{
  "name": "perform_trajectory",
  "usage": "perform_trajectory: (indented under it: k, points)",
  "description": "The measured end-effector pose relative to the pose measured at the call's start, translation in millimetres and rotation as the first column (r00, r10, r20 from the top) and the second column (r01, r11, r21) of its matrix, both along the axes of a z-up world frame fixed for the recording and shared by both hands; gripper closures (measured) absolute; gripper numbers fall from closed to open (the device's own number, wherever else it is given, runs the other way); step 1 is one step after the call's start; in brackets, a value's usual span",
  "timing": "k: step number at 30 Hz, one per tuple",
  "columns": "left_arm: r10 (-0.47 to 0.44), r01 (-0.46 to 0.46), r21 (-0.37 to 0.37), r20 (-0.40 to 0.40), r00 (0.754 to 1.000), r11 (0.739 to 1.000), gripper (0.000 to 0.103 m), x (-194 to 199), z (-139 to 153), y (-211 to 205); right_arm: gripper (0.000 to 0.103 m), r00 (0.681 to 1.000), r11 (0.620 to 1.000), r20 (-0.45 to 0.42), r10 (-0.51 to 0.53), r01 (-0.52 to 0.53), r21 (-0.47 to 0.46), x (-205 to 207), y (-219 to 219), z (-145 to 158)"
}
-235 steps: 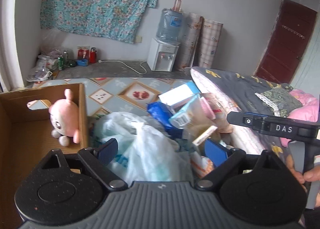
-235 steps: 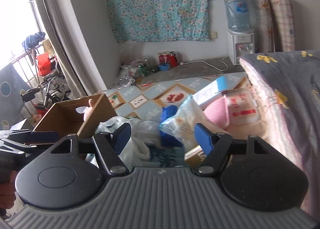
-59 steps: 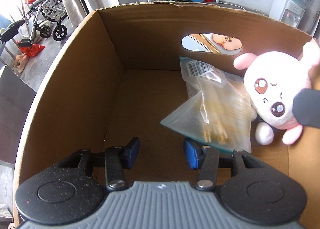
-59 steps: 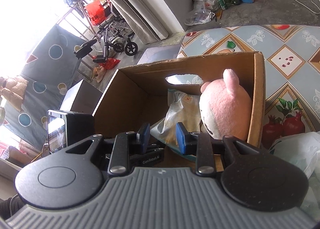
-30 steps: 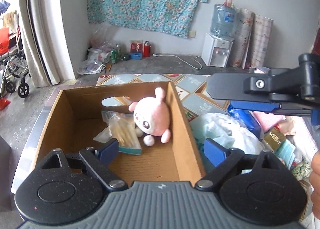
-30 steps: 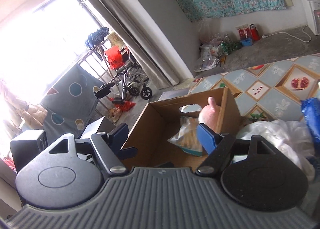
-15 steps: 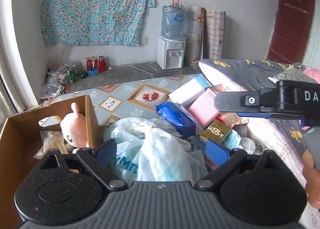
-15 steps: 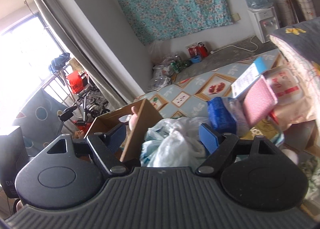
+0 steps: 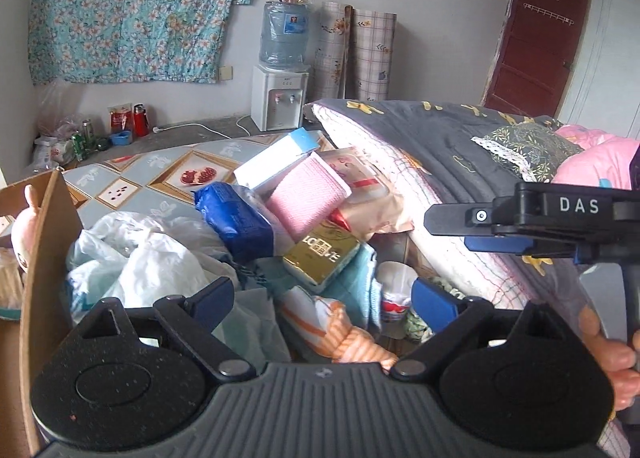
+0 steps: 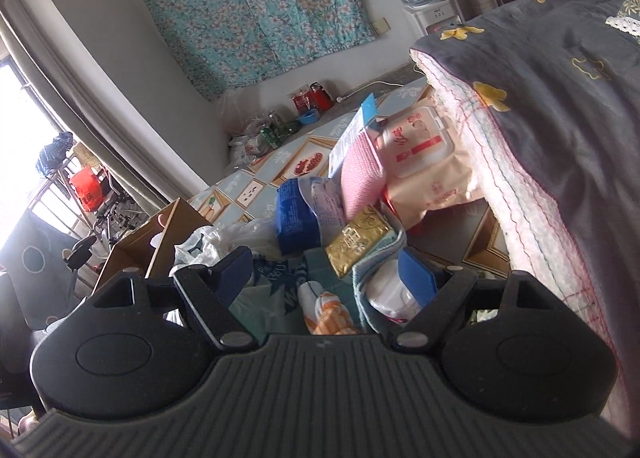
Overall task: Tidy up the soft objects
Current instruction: 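Withdraw both tools from the box back over the packages, then grasp the blue-and-white bandage box with the right gripper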
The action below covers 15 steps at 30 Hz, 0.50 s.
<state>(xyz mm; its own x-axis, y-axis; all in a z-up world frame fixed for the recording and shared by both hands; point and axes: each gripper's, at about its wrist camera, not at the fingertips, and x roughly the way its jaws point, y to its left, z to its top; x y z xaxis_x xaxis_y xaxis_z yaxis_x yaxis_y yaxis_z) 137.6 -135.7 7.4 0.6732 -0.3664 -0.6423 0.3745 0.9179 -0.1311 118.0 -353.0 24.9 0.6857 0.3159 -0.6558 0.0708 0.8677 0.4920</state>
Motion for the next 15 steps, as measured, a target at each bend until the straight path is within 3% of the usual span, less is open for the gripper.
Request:
perform_trajectory:
  k: [8,15]
  points:
    - [-0.028,0.028,0.014,0.019,0.999,1.0,0.013,-0.4,-22.6,-23.6,0.023,0.998,1.0,-0.063,0.008,-0.009,-0.011,7.8,-4.4,-26.9]
    - [0.028,-0.027,-0.006,0.059,0.998,1.0,0.017,25.4,-11.6,-14.7,0.023,0.998,0.998,-0.044,0.046,-0.047,-0.038,41.1,2.8,-16.9]
